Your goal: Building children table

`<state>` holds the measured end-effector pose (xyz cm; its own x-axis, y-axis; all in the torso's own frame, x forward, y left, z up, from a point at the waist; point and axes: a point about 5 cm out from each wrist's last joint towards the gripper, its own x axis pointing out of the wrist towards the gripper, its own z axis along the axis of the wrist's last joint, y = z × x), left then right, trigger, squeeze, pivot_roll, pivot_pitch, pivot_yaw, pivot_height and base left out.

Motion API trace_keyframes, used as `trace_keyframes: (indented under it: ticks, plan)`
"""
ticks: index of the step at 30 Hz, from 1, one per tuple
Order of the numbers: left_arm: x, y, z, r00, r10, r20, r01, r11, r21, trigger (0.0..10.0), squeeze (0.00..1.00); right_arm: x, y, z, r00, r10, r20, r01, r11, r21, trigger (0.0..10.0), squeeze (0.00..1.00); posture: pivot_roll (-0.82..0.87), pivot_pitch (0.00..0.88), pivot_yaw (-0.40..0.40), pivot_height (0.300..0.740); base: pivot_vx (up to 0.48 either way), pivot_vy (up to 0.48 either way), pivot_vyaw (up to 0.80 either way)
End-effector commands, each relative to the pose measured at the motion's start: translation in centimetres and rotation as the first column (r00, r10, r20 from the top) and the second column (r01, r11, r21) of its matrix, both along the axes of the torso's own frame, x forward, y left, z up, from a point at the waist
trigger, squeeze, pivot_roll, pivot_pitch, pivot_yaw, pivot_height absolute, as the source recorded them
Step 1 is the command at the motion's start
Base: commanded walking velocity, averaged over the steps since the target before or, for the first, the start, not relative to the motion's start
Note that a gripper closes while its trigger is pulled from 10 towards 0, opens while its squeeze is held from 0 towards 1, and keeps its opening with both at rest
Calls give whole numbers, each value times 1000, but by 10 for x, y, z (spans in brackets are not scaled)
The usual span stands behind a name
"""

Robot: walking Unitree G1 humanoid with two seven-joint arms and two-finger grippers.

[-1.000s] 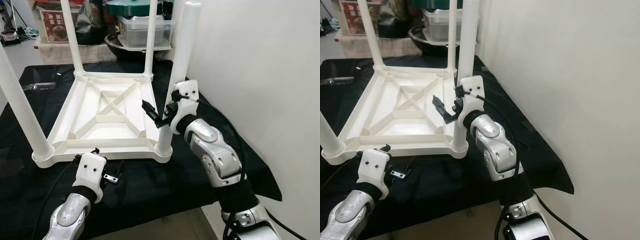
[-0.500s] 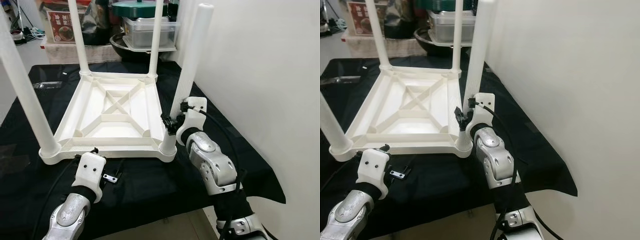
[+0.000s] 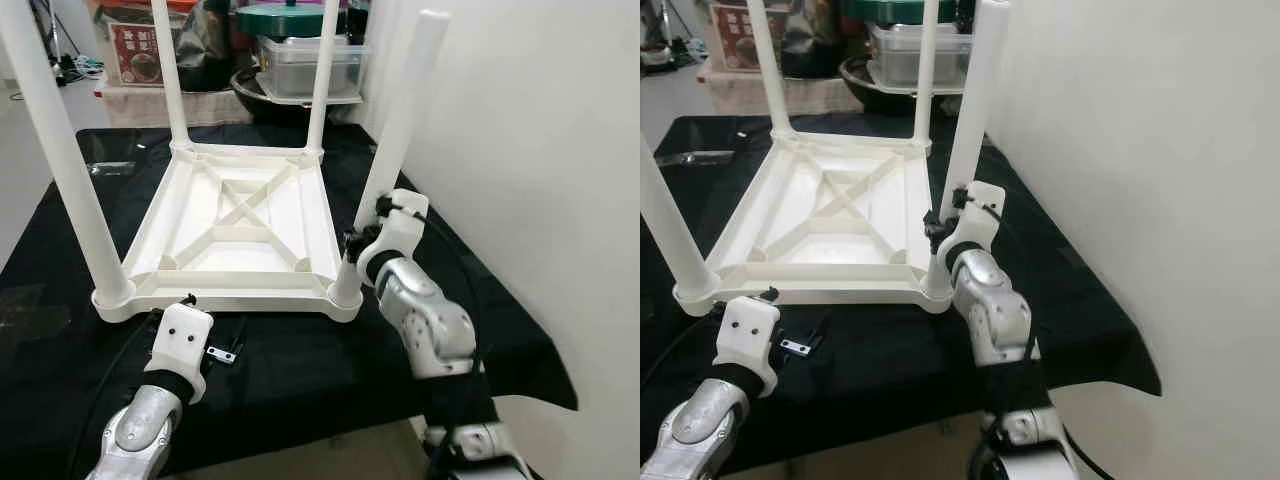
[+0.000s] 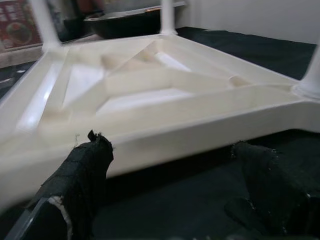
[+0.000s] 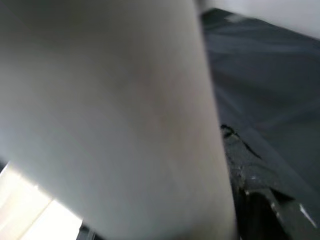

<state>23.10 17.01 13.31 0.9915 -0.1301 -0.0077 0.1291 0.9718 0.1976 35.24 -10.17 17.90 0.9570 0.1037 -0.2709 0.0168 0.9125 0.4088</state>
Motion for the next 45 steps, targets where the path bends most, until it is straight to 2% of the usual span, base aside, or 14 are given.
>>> trace_keyframes:
  ticks: [1,7,10,12,15,17,20,22,38,40,41,42,44,45]
  plan:
    - [-1,-1,2,1000,4,16,-4,1000,-5,10000,0,-6,19,-38,959,37,-280,51,952,302,0,0,113,0,-135,740,0,0,0]
    - [-1,0,3,1000,6,19,-6,1000,-6,10000,0,-6,28,-40,945,54,-322,83,914,396,0,0,116,0,-137,740,0,0,0]
    - [-1,-1,3,1000,5,20,-5,1000,-5,10000,0,-8,52,-46,914,144,-379,81,850,520,0,0,122,0,-143,740,0,0,0]
    - [-1,-1,3,1000,5,20,-5,1000,-5,10000,0,-8,52,-46,914,144,-379,81,850,520,0,0,122,0,-143,740,0,0,0]
    - [-2,-2,3,1000,7,22,-7,1000,-6,10000,0,-25,83,-57,856,288,-429,-11,840,543,0,0,131,0,-153,740,0,0,0]
    - [-2,-2,3,1000,7,22,-7,1000,-6,10000,0,-25,83,-57,856,288,-429,-11,840,543,0,0,131,0,-153,740,0,0,0]
    - [-2,-3,3,1000,10,28,-10,1000,-6,10000,0,-45,103,-78,770,386,-509,-100,860,500,0,0,139,0,-159,740,0,0,0]
    - [-3,-2,5,999,14,37,-14,1000,-4,10000,0,-50,106,-88,732,390,-558,-98,872,480,0,0,139,0,-159,740,0,0,0]
    - [-5,2,9,997,51,63,-49,998,-26,10000,0,-34,86,-89,772,300,-561,-51,908,415,0,0,138,0,-164,740,0,0,0]
    - [-5,2,8,997,51,63,-49,998,-25,10000,0,-32,86,-88,791,290,-539,-79,922,379,0,0,137,0,-158,740,0,0,0]
    - [-5,2,8,997,50,63,-49,999,-24,10000,0,-26,87,-76,850,315,-423,-204,936,287,0,0,139,0,-158,740,0,0,0]
    - [-5,2,8,997,50,62,-49,999,-23,10000,0,-23,89,-65,877,337,-342,-270,935,228,1333,0,139,0,-157,740,0,0,0]
    - [-5,2,8,997,50,62,-49,999,-22,10000,0,-22,90,-58,889,354,-291,-308,932,192,1333,0,138,0,-157,740,0,0,0]
    - [-5,2,8,997,50,61,-49,999,-22,10000,0,-19,87,-47,909,356,-218,-340,934,109,10000,780,138,0,-157,740,0,0,0]
